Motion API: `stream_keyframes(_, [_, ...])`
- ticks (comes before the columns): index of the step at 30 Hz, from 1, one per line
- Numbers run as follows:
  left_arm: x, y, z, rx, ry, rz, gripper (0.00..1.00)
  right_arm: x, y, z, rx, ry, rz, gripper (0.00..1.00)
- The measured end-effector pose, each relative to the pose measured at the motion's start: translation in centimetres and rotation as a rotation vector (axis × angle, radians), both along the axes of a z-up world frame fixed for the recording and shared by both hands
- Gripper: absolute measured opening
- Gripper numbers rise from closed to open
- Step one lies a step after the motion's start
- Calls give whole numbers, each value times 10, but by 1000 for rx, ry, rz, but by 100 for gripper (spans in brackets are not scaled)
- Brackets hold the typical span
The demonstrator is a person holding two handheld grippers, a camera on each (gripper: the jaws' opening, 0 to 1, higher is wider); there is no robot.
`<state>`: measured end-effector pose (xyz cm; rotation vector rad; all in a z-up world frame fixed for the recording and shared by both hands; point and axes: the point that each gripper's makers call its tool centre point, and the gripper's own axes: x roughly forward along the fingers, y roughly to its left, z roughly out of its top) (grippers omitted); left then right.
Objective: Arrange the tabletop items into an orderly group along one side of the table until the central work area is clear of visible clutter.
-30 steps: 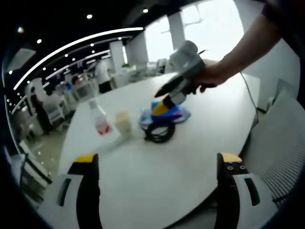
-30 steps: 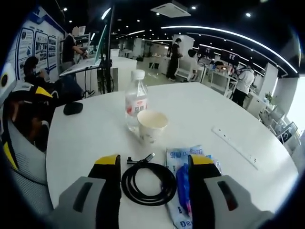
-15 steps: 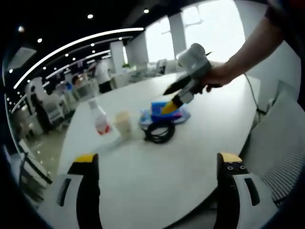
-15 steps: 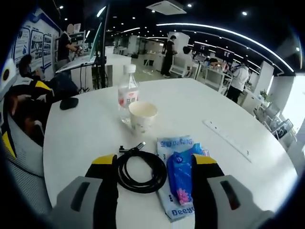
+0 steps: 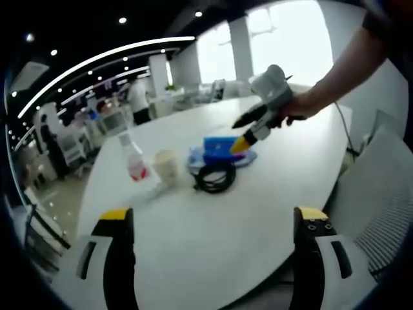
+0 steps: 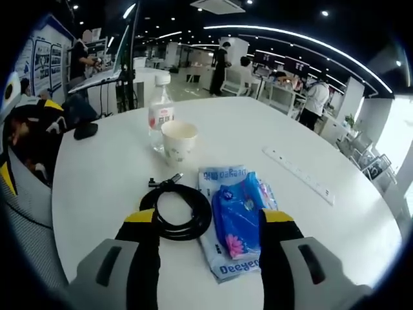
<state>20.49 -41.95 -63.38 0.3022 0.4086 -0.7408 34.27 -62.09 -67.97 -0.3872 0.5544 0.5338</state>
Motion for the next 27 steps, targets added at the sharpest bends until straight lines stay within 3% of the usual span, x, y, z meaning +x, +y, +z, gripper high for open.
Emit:
stream_keyframes(22, [-5,-5,-8,28,21,-38,99,28,-21,-11,-63,13,-30,57])
stream_keyframes(27, [-5,-3,-8,27,27,-33,99,40,-25,-10,-46,21,-50,57])
